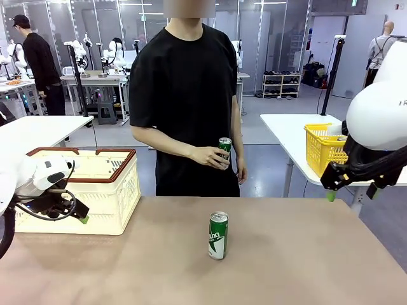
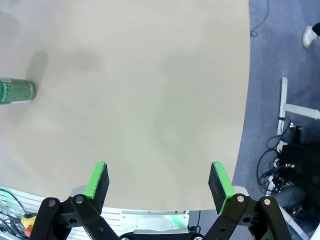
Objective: Place the drinks into the Shopping basket.
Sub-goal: Pick up one drink and place it into the Shopping basket.
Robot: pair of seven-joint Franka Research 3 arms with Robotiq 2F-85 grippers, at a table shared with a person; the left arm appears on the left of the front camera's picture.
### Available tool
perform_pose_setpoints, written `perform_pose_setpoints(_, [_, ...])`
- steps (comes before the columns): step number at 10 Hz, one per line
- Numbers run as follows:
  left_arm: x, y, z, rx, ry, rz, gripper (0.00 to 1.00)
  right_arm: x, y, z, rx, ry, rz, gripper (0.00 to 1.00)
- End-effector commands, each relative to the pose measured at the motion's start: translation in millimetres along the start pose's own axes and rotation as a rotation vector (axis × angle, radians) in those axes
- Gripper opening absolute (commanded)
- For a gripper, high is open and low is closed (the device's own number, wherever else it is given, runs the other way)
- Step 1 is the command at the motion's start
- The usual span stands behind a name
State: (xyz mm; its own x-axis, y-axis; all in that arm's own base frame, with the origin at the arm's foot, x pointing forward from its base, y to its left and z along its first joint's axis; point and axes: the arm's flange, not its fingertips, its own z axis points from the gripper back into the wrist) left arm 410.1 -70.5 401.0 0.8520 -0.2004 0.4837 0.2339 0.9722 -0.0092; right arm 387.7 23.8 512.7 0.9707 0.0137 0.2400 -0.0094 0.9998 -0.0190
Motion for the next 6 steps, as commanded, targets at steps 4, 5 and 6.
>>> perform_pose_setpoints(4, [0.0,1.8,-0.8,-0.002,0.001,0.004,1.00,-1.0,-1.4,-1.6,0.002,0.004,-0.006,1.00])
perform_pose_setpoints(5, [0.0,1.8,-0.8,-0.002,0.001,0.004,1.00,-1.0,-1.4,-1.6,0.002,0.004,-0.006,1.00])
perform_pose_setpoints(6, [0.0,0.0,0.0,0.000,0.000,0.000,1.00,-1.0,-1.4,-1.6,0.002,0.004,-0.006,1.00])
